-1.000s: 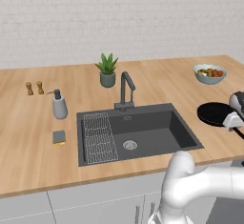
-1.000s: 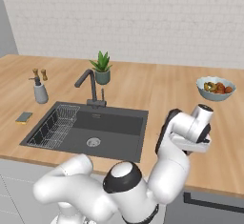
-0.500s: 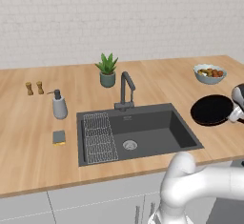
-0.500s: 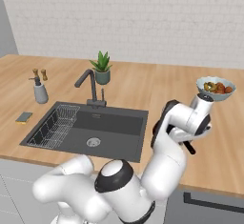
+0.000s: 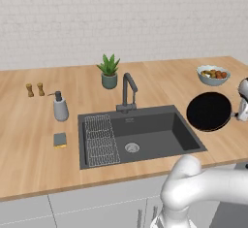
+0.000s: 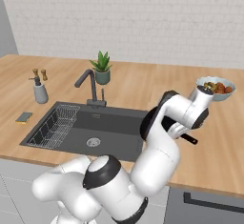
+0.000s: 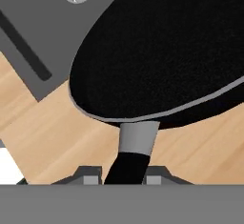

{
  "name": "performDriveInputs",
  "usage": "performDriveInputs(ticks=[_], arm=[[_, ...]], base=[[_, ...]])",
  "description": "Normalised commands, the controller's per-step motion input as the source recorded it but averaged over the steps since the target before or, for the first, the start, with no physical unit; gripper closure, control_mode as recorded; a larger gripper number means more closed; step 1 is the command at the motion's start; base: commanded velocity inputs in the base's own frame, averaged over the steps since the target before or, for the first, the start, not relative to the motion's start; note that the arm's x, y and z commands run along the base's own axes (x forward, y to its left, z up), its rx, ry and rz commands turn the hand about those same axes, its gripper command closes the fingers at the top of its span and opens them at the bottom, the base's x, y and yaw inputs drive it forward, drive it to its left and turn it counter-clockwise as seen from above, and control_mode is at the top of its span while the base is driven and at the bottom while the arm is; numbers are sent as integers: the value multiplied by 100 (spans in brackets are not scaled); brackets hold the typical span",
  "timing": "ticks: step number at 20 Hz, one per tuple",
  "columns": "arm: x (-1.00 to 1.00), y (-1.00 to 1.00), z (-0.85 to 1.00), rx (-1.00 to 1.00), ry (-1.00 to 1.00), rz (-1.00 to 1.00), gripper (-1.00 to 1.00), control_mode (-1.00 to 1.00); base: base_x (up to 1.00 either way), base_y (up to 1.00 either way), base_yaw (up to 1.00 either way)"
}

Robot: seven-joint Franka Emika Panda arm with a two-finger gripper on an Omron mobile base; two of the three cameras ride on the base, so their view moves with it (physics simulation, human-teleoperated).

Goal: Pick the pan and sponge and place them into the sink. Then turn on the water.

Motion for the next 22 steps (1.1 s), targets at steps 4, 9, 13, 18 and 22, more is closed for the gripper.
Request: performDriveInputs(ticks=[4,9,13,18,22], arm=[[0,19,60,21,1,23,100,-100],[0,35,29,24,10,9,100,-100],[0,59,1,18,11,1,100,-100],[0,85,0,4,6,0,100,-100],[-8,88,0,0,0,0,100,-100]], base=[[0,0,0],[0,0,0],[0,0,0],[0,0,0],[0,0,0]])
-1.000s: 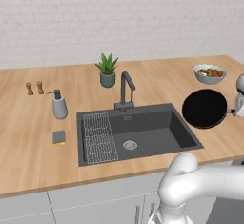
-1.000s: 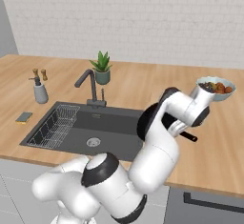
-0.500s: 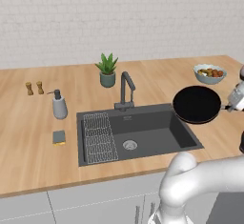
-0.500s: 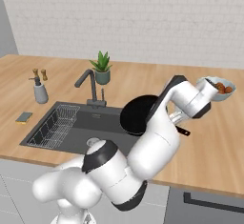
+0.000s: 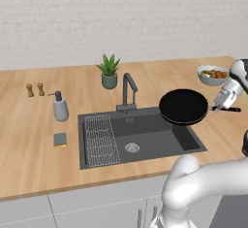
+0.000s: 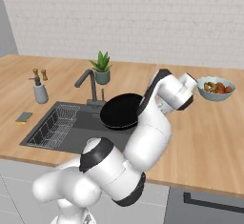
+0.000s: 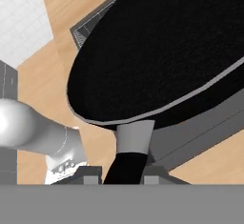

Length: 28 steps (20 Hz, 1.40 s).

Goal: Pick the pan and sponge and place them into the sink. Then turn on the water.

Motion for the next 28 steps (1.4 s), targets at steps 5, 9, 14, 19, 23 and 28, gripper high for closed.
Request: performDriveInputs(ticks=[5,9,14,19,23,28], arm=[[-1,59,-12,-2,2,0,100,-100],[0,53,-23,0,13,0,100,-100],[17,35,-17,0,21,0,100,-100],[23,18,-1,0,19,3,100,-100],[5,25,-14,-1,8,5,100,-100],[0,33,-23,-6,0,5,100,-100]], base=[[0,0,0],[0,0,0],[0,0,0],[0,0,0],[0,0,0],[0,0,0]])
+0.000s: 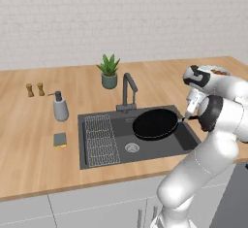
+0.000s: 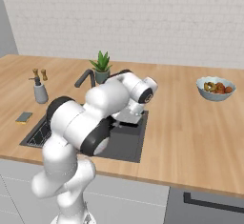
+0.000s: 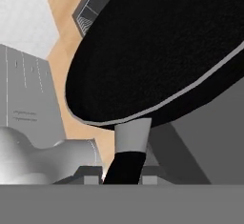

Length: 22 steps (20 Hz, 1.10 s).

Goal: Pick the pan and sponge and place them into the sink. Then turn on the water.

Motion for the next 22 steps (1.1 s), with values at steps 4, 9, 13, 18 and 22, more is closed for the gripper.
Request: performDriveInputs(ticks=[4,9,13,18,22], arm=[[0,23,-11,-14,-16,1,100,-100],[0,23,-6,-13,-23,0,100,-100],[0,25,-14,-11,-26,0,100,-100],[1,26,-15,-8,-22,2,100,-100],[4,18,-15,-3,-13,5,100,-100]], base=[[0,0,0],[0,0,0],[0,0,0],[0,0,0],[0,0,0]])
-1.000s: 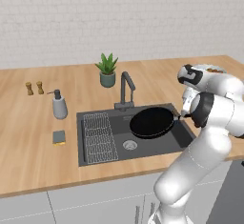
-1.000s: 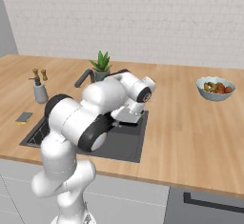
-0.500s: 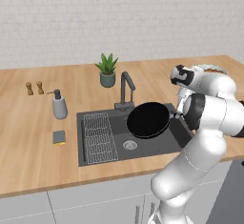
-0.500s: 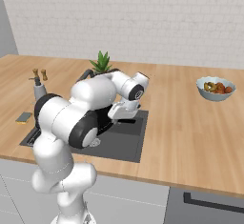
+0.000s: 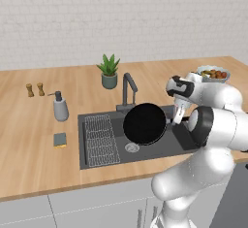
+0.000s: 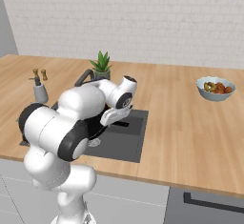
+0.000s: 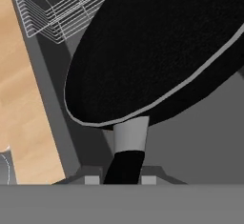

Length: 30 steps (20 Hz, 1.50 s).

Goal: Pick the pan and sponge and place them into the sink. Then turn on the water.

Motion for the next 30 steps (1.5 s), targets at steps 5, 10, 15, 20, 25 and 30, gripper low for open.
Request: performDriveInputs(ticks=[5,10,15,20,25,30], arm=[[1,0,-6,0,-1,8,100,-100],[11,0,-11,0,1,11,100,-100],[26,0,-28,0,3,12,100,-100],[29,0,-27,0,3,11,100,-100],[24,0,-28,0,3,11,100,-100],[16,0,-39,0,3,10,100,-100]], base=[[0,0,0],[0,0,0],[0,0,0],[0,0,0],[0,0,0],[0,0,0]])
